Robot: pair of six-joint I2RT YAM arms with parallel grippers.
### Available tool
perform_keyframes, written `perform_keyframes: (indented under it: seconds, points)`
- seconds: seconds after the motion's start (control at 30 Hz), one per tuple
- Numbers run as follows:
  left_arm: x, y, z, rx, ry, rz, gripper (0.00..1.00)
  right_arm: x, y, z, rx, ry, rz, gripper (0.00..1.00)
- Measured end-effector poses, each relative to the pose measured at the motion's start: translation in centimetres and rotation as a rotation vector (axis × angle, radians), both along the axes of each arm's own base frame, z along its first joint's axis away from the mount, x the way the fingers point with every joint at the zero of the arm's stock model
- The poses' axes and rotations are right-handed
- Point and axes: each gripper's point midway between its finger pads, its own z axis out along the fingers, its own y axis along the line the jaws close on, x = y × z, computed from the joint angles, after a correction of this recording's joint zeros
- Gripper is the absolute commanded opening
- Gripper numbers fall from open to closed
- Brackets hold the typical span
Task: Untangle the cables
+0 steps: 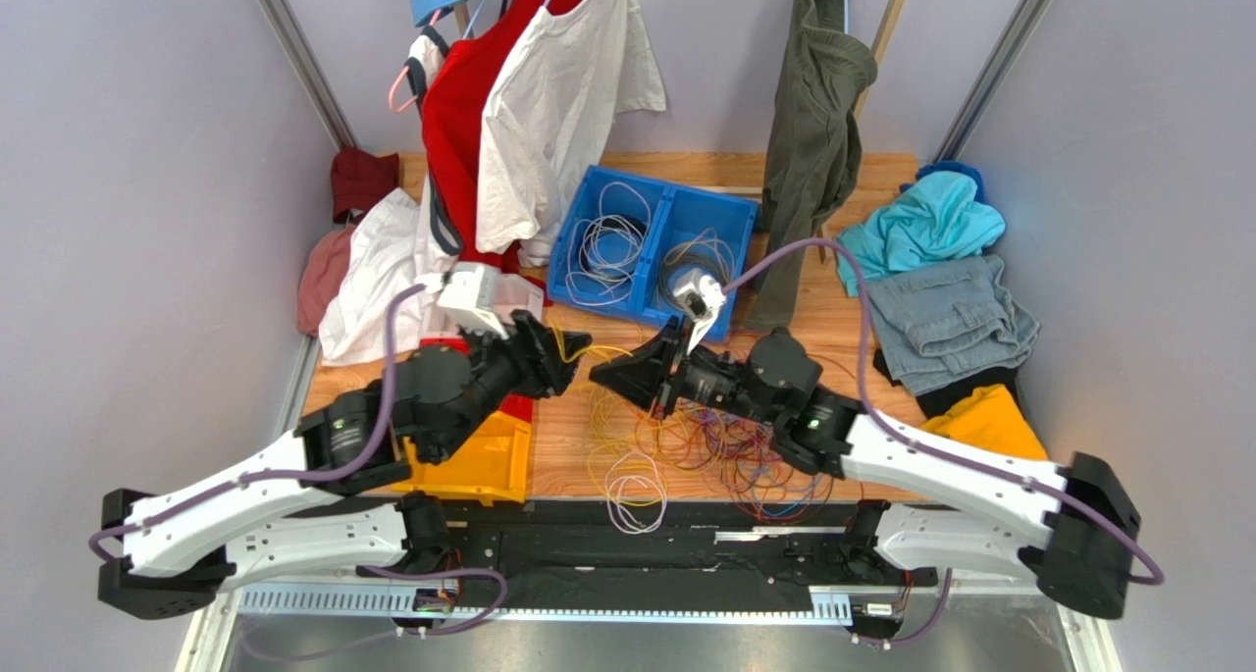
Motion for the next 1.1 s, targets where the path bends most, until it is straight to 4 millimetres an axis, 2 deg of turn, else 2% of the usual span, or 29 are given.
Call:
perform_keyframes:
  seconds: [0.1,0.23,0.3,0.37,0.43,0.5,0.7,0.8,0.87,0.97,1.1]
  points:
    - [-0.2,3.6,0.2,-0.027,-0.004,0.079,0.94,1.2,-2.4,1.9,-0.069,-0.024,-0.126,0.00]
    - [-0.9,9.1,-2.1,-0.085,0.010,0.188,0.95,2.5,-5.9,6.6,-0.090,-0.088,-0.284,0.00]
    - [-1.2,10.4,-3.9,-0.101,0.020,0.208,0.95,3.2,-7.4,8.6,-0.104,-0.112,-0.353,0.00]
    - [-1.4,10.5,-5.5,-0.089,0.026,0.202,0.95,3.7,-8.2,9.7,-0.128,-0.121,-0.398,0.00]
    - [-1.5,9.6,-6.9,-0.065,0.029,0.166,0.95,4.3,-8.6,10.3,-0.156,-0.122,-0.433,0.00]
    - [-1.9,7.4,-8.1,-0.041,0.024,0.082,0.95,4.7,-8.6,10.4,-0.188,-0.116,-0.449,0.00]
    - [-2.7,-2.0,-11.1,0.096,0.019,-0.214,0.96,5.2,-7.9,9.8,-0.287,-0.083,-0.448,0.00]
    - [-3.3,-5.1,-13.2,0.132,-0.003,-0.330,0.97,5.2,-7.9,10.7,-0.294,-0.081,-0.445,0.00]
    - [-3.9,-6.1,-14.4,0.133,-0.032,-0.392,0.97,5.1,-8.1,11.4,-0.292,-0.080,-0.445,0.00]
    - [-4.6,-6.7,-14.8,0.102,-0.089,-0.451,0.97,4.9,-8.4,12.3,-0.283,-0.083,-0.446,0.00]
    - [-5.1,-7.5,-13.5,0.048,-0.180,-0.500,0.97,4.7,-8.6,12.6,-0.287,-0.076,-0.443,0.00]
